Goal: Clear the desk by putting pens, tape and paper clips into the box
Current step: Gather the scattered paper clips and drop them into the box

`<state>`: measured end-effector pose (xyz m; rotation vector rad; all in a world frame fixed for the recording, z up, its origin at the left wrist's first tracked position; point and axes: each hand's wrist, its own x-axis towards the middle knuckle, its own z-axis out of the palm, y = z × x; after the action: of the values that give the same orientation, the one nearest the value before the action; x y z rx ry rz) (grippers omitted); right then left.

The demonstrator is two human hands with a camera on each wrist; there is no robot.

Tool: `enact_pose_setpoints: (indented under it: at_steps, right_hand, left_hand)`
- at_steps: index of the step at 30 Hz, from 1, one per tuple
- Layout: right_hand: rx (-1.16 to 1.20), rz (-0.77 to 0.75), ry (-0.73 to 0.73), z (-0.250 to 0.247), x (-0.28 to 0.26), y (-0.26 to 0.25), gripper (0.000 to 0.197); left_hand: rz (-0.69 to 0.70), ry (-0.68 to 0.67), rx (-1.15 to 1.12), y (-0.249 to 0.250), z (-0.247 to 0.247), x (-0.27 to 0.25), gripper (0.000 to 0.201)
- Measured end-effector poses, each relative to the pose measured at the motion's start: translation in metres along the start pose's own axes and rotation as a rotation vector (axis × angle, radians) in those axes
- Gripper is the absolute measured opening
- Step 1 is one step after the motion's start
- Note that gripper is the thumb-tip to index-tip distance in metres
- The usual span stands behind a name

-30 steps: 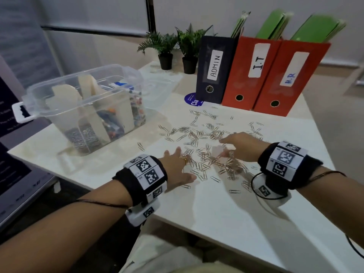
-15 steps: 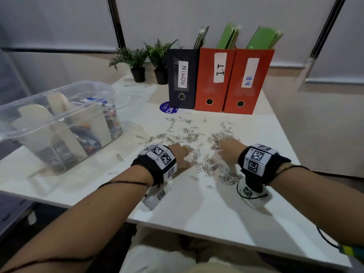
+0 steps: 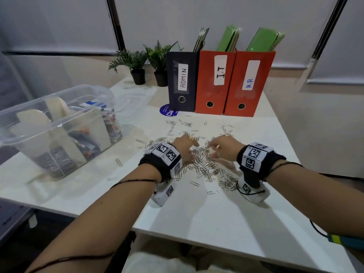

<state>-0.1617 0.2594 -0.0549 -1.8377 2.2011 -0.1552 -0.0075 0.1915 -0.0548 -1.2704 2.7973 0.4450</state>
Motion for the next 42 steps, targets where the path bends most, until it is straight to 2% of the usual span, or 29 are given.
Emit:
enact_pose_setpoints:
  at_steps: [3,9,12,15,19,22,24,27,29,34,38,42]
  right_hand:
    - [-0.079,-0.032,0.008,0.003,-0.001,-0.008,0.037]
    - [-0.015,0.011,-0.002,0.002,0.001,-0.008,0.02]
    - [-0.005,0.02,-0.018,0.001,0.003,-0.01,0.019]
    - [-0.024,0.025,-0.024,-0.001,0.006,-0.012,0.021]
    - [-0.027,0.034,0.067,0.001,0.012,-0.01,0.028]
    - [-0.037,0.048,0.009,0.001,0.012,-0.011,0.036]
    - [-0.095,0.005,-0.055,0.001,0.01,-0.015,0.039]
    - [-0.139,-0.069,-0.057,0.002,0.008,-0.023,0.037]
    - [-0.155,-0.095,-0.053,0.001,0.008,-0.029,0.031]
    - [-0.236,-0.12,-0.122,-0.009,0.014,-0.042,0.035]
    - [-0.19,-0.168,-0.007,-0.016,0.022,-0.046,0.032]
    - [-0.017,-0.216,0.104,-0.033,0.029,-0.06,0.025]
  left_hand:
    - [0.031,-0.007,0.052,0.011,0.006,0.003,0.048]
    - [0.001,-0.107,0.094,0.009,-0.003,0.009,0.031]
    - [-0.009,-0.132,0.096,0.006,-0.003,0.008,0.028]
    - [-0.014,-0.095,0.065,0.005,-0.005,0.008,0.028]
    - [-0.029,-0.08,0.032,0.001,-0.006,0.006,0.027]
    - [-0.063,-0.005,-0.026,-0.007,-0.012,0.001,0.025]
    - [-0.097,0.065,-0.095,-0.014,-0.018,-0.005,0.024]
    - [-0.13,0.167,-0.176,-0.027,-0.025,-0.013,0.023]
    - [-0.143,0.196,-0.207,-0.032,-0.027,-0.016,0.022]
    - [-0.153,0.224,-0.238,-0.038,-0.025,-0.025,0.02]
    - [-0.17,0.359,-0.309,-0.05,-0.036,-0.035,0.018]
    - [-0.223,0.55,-0.46,-0.072,-0.063,-0.05,0.015]
